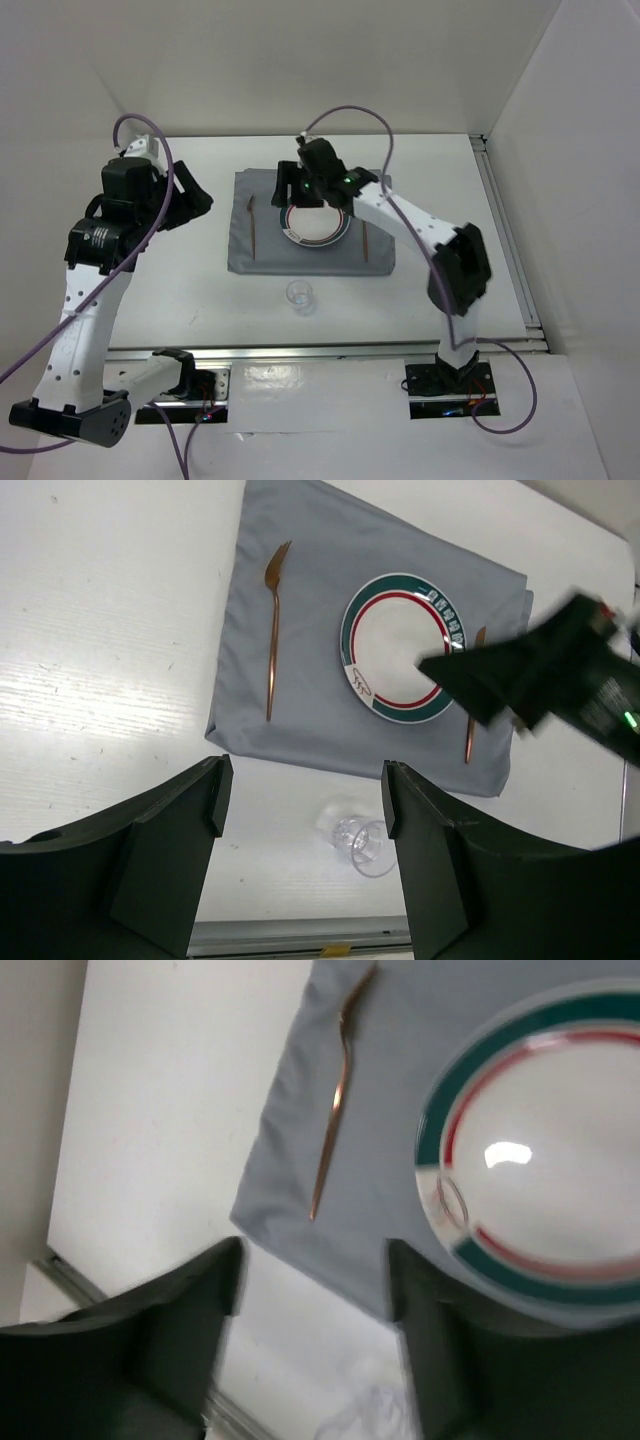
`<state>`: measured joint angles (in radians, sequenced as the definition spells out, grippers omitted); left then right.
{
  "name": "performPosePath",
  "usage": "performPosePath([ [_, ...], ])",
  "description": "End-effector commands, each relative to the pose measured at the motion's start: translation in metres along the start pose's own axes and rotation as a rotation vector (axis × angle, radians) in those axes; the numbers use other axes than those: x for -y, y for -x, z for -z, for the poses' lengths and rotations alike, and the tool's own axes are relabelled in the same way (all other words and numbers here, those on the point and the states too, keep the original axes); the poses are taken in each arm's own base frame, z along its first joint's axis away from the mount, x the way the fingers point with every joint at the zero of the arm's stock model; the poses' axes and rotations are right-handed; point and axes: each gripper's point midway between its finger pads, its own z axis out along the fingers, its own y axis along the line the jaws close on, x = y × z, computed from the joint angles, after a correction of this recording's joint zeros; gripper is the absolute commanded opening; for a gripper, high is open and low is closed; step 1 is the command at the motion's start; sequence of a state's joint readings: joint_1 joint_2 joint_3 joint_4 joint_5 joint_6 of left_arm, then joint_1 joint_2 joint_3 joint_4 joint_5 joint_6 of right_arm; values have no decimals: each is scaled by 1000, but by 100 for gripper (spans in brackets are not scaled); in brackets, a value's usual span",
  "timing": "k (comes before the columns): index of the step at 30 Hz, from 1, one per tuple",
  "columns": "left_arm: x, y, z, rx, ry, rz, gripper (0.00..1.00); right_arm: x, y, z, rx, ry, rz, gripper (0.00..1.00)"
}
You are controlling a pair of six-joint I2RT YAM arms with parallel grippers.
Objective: Set the dinner table for one person
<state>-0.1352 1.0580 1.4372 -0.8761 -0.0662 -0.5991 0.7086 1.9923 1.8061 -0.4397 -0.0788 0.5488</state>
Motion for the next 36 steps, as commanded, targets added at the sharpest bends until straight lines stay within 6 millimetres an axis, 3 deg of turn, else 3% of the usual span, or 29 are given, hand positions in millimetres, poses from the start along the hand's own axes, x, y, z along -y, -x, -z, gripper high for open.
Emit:
performPosePath([
  [1,-1,7,11,41,-8,-21,78,25,-36,56,-15,-136,81,83],
  [2,-1,3,10,37,-18,-21,78,45,-71,60,-79,-179,78,88],
  [3,-2,1,8,29,-14,-21,78,42,-73,82,-68,-179,77,92],
  [4,-2,-1,6,24,-22,-21,78,45,-84,91,-81,-198,81,99],
  [6,-5,-8,0,7,-12,-11,78,43,-105,109,-100,-209,96,100],
  [8,-5,-13,-2,-8,-14,-11,77,38,-121,115,-127,-186,92,99],
  [9,-5,-13,-2,-8,-14,-11,77,43,-137,114,-166,-191,100,99],
  [13,-4,-14,-2,-6,-26,-2,77,47,-170,108,-237,-223,106,98],
  [22,-4,-14,-2,-6,-26,-2,77,57,-196,77,-273,-235,96,84],
  [28,-4,-14,-2,-6,-26,-11,77,59,-210,59,-310,-228,83,65],
  [30,-4,-14,-2,-6,-26,-11,77,62,-213,57,-319,-236,84,48],
  [31,-5,-15,-5,-14,-21,-20,77,62,-210,58,-314,-249,88,27],
  [33,-5,-15,-5,-14,-21,-20,77,59,-201,67,-295,-277,92,9],
  [34,-5,-15,-5,-14,-21,-20,77,63,-190,71,-255,-314,93,2],
  [36,-5,-15,-5,-14,-21,-20,77,63,-165,87,-194,-357,135,0],
])
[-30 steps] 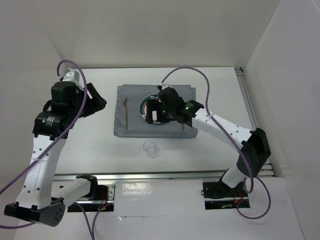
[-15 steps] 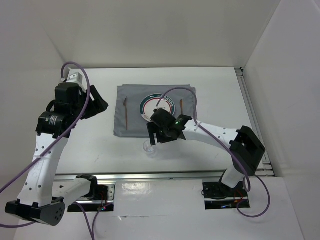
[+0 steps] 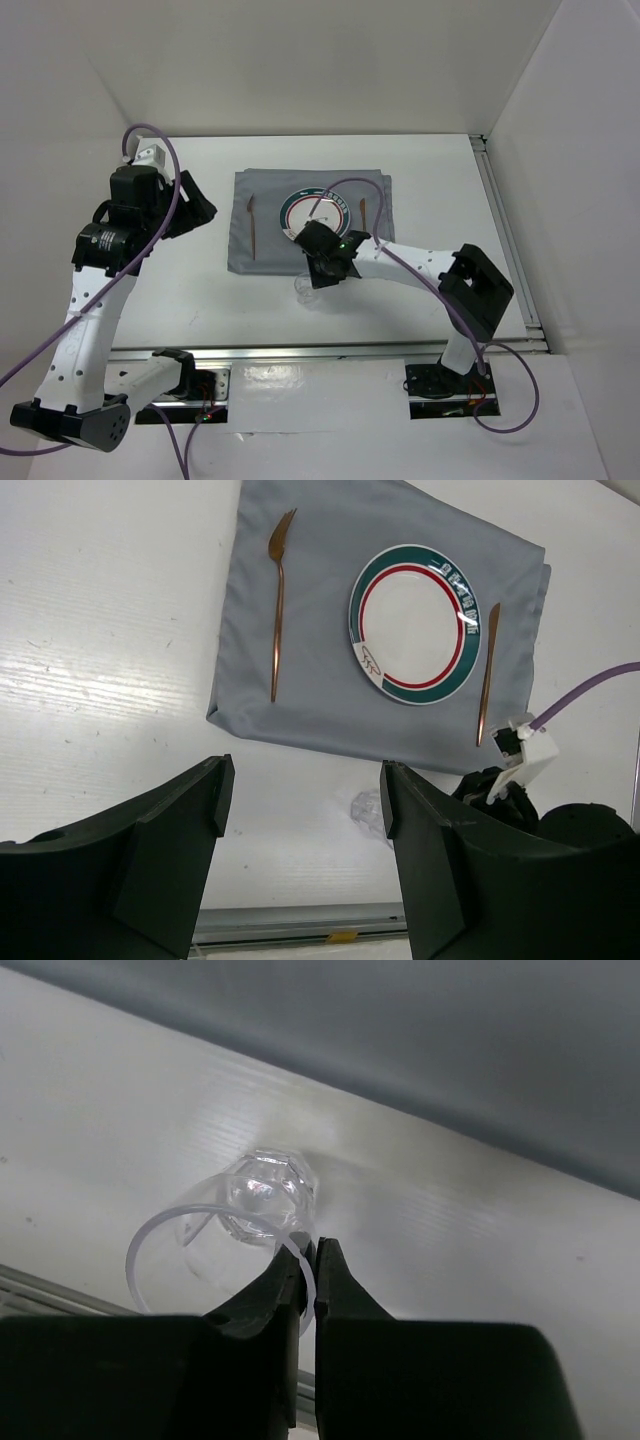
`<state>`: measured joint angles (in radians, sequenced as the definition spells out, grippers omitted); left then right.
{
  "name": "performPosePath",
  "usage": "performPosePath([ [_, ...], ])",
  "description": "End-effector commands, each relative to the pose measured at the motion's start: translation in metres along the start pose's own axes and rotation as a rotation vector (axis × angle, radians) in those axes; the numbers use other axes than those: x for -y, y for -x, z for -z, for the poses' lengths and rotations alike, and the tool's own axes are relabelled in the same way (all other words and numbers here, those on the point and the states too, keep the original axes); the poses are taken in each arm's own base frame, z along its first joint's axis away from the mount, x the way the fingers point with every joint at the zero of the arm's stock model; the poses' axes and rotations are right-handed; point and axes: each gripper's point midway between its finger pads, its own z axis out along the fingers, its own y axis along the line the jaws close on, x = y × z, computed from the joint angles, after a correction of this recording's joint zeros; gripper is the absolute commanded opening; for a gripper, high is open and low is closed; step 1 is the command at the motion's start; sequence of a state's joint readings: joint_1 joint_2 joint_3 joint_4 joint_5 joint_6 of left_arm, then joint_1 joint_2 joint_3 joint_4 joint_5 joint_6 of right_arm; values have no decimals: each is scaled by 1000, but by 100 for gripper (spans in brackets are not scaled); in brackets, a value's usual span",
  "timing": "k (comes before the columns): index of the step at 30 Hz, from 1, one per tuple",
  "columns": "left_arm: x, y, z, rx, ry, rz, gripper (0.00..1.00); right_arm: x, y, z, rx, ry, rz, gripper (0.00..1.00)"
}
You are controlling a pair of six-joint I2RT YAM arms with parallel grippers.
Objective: Set the dinner table for one person
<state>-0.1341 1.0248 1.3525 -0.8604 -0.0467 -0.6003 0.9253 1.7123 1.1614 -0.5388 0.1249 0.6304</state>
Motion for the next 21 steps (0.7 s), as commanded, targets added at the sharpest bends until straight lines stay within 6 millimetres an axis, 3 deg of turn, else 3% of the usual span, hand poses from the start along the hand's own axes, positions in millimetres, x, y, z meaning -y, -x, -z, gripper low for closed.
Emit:
performPosePath([
  [1,3,6,2,26,-23,-22,77,5,45,43,159,-53,18,0],
  [4,4,2,-4,28,-39,-22,77,36,96,58,241,-103,-33,0],
  [5,3,-2,-5,13,-44,-22,77,57,129,66,291,-128,-75,0],
  [7,2,-5,-8,-4,-34,-22,77,80,156,64,303,-143,-98,0],
  [8,3,-3,-7,3,-38,-22,77,98,189,74,351,-121,-128,0],
  [10,-1,-7,-12,-15,-28,-46,77,122,209,57,318,-126,-173,0],
  [11,-5,-5,-12,-5,-11,-41,77,136,238,67,362,-114,-206,0],
  [12,-8,-9,-17,-24,-1,-50,77,149,238,44,309,-136,-223,0],
  [15,-15,-18,-21,-59,28,-60,77,178,266,19,300,-157,-274,0],
  [17,-16,-23,-25,-80,29,-60,77,187,279,2,295,-159,-298,0],
  [21,-17,-25,-24,-81,26,-54,77,215,296,-12,336,-195,-355,0],
])
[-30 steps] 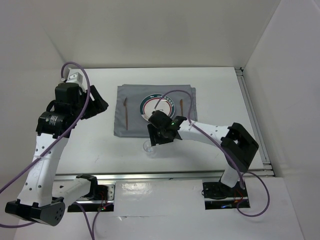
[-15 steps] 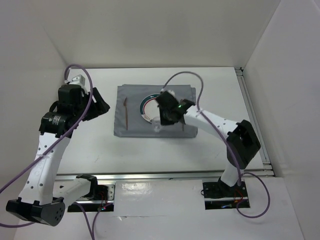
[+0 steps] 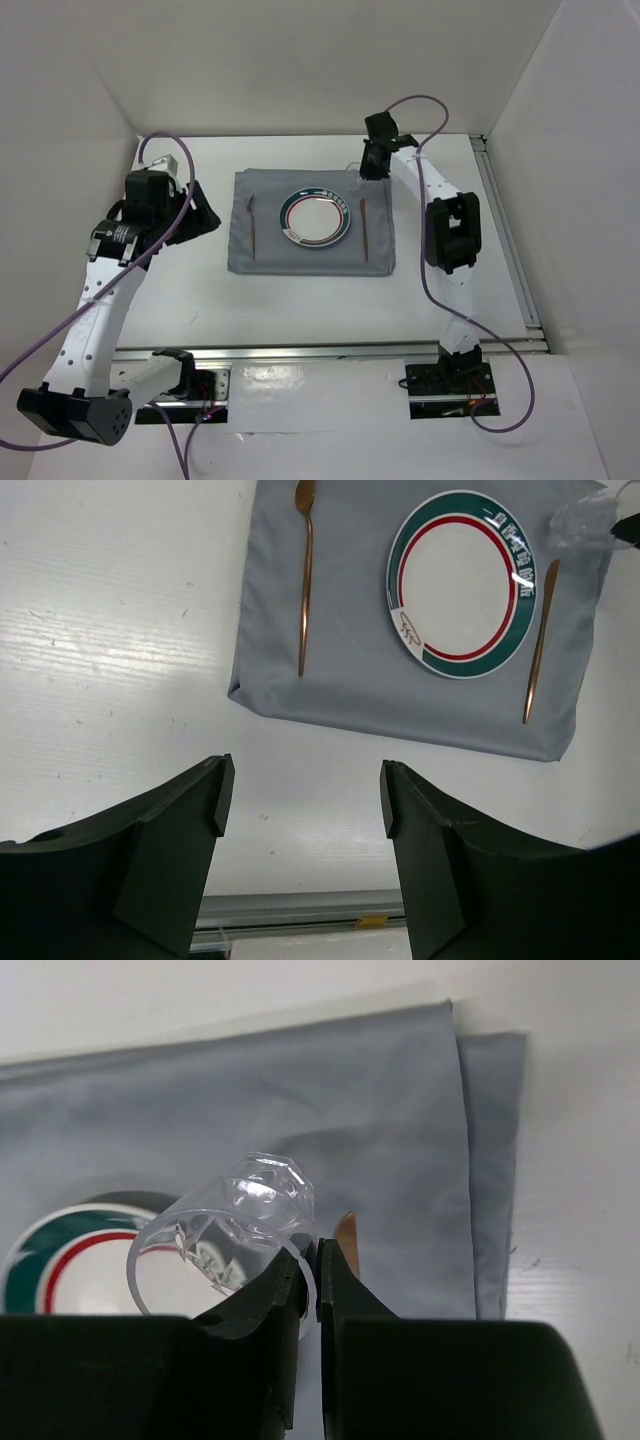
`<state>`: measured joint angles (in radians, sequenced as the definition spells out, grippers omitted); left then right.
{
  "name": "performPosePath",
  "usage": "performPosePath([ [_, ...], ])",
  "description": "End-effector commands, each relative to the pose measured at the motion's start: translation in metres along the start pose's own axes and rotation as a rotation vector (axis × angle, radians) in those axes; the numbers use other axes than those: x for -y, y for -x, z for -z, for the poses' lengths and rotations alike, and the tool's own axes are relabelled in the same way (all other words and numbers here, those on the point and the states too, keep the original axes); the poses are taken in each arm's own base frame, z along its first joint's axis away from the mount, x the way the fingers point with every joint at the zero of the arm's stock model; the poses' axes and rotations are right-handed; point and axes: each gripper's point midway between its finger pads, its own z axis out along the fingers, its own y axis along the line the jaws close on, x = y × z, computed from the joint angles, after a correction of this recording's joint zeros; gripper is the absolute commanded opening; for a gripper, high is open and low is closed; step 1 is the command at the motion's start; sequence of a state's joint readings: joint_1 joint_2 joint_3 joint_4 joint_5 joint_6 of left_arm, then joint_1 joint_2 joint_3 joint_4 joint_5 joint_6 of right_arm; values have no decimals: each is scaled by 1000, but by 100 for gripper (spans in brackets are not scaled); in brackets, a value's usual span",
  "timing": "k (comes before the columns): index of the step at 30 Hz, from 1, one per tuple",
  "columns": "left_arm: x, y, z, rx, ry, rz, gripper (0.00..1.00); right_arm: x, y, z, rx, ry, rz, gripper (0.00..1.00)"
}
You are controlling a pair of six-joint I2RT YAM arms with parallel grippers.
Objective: Set the dinner table for one person
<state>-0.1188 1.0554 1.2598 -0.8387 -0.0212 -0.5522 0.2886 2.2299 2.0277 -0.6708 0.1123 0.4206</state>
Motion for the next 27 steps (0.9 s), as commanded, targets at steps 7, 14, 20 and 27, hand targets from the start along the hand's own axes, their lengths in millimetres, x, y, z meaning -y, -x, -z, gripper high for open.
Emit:
performPosePath([
  [7,-5,2,2,15,12,-34,77,15,30,-22,38,-6,-68,0],
  [14,-8,-1,-2,-1,20,-44,77,25,23,-42,12,-36,-54,0],
  [20,-7,1,-3,7,16,-44,77,31,15,-51,4,-59,-41,0],
  [27,-5,1,-3,-10,14,-43,77,8,45,-32,72,14,-43,73],
])
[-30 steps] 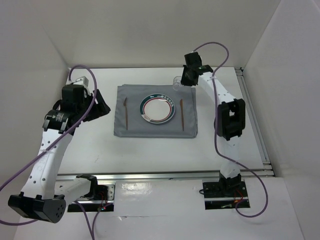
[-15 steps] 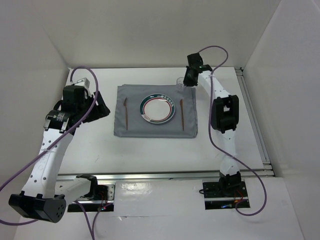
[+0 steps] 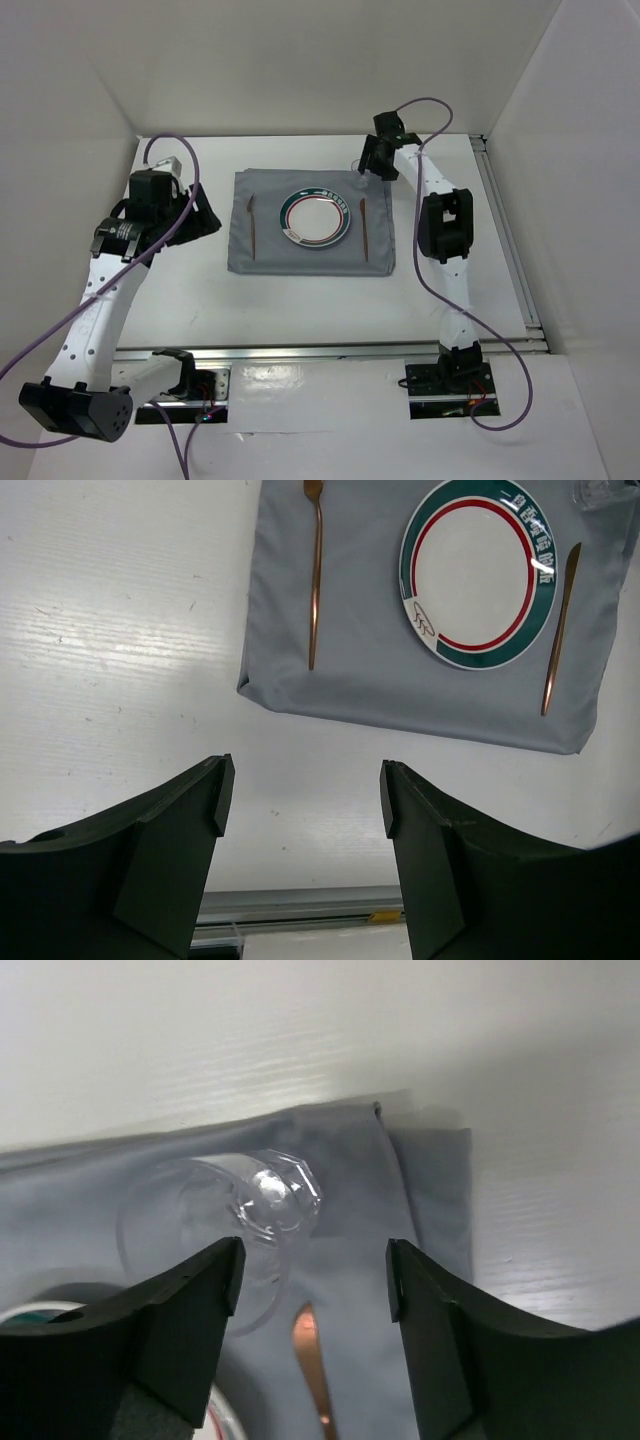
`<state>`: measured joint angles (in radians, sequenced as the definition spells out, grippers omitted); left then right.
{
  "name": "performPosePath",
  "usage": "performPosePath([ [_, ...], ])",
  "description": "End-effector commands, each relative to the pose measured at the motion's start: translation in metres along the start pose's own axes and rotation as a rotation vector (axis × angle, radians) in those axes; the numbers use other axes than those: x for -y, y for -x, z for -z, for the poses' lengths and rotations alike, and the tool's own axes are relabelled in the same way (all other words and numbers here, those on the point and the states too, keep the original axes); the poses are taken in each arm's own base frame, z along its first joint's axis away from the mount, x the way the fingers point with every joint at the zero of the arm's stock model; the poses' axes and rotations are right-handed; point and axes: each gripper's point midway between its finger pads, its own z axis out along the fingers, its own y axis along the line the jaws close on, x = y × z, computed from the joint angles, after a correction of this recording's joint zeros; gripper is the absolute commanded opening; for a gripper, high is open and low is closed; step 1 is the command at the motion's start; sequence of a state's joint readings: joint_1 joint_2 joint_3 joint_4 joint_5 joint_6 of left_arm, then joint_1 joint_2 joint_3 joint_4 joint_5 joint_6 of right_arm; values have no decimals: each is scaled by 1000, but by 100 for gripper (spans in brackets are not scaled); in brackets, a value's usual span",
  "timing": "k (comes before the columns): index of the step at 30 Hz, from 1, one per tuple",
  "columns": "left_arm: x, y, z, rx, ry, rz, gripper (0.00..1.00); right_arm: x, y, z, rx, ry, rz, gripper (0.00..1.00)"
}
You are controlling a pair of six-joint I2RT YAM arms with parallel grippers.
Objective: Set the dinner table for one person
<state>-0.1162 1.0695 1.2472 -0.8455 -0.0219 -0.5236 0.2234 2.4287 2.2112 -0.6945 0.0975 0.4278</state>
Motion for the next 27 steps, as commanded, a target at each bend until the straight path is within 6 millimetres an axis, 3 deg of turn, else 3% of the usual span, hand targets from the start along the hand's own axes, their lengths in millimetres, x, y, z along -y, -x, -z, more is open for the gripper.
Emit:
performPosePath([
  [1,0,5,3,11,1,-17,77,-33,53,50,158,76,11,80],
  [3,-1,7,7,26,4,-17,77,-40,78,80,237,104,12,95],
  [4,-1,7,7,26,4,-17,77,-46,84,94,264,113,25,98],
  [5,-1,7,7,26,4,-17,77,-52,102,124,325,143,16,100],
  [7,2,5,7,16,-17,-17,77,-53,116,153,377,155,18,100],
  [8,2,5,7,16,-17,-17,77,-53,124,177,411,169,21,100],
  [10,7,4,11,16,-42,-7,77,-51,125,198,424,175,19,100],
  [11,7,5,13,24,-46,-7,77,-39,114,199,387,150,20,100],
  [12,7,5,13,24,-46,-7,77,-37,114,227,402,167,19,100],
  [13,8,6,16,34,-51,2,77,-32,106,234,387,160,21,100],
  [14,8,6,16,34,-51,2,77,-17,86,227,330,125,23,100],
  [15,8,6,16,34,-51,2,77,-9,76,252,324,124,12,100],
  [16,8,6,16,34,-51,2,77,1,63,256,303,95,-10,100],
  [17,9,7,19,42,-55,2,77,23,26,240,212,20,-7,100],
  [18,7,7,19,46,-47,2,77,37,19,265,234,10,-29,100],
  [19,6,5,17,38,-43,2,77,47,2,268,207,-17,-54,100],
  [20,6,4,17,38,-43,2,77,69,-29,275,169,-46,-56,100],
  [22,4,-4,10,14,-43,12,77,85,-62,285,131,-64,-78,100],
  [23,4,-4,8,16,-45,12,77,97,-88,297,120,-60,-77,100],
  [26,5,-13,3,-5,-63,31,77,122,-123,309,112,-80,-101,100],
  [27,4,-16,1,-13,-59,32,77,126,-126,327,159,-56,-100,100],
])
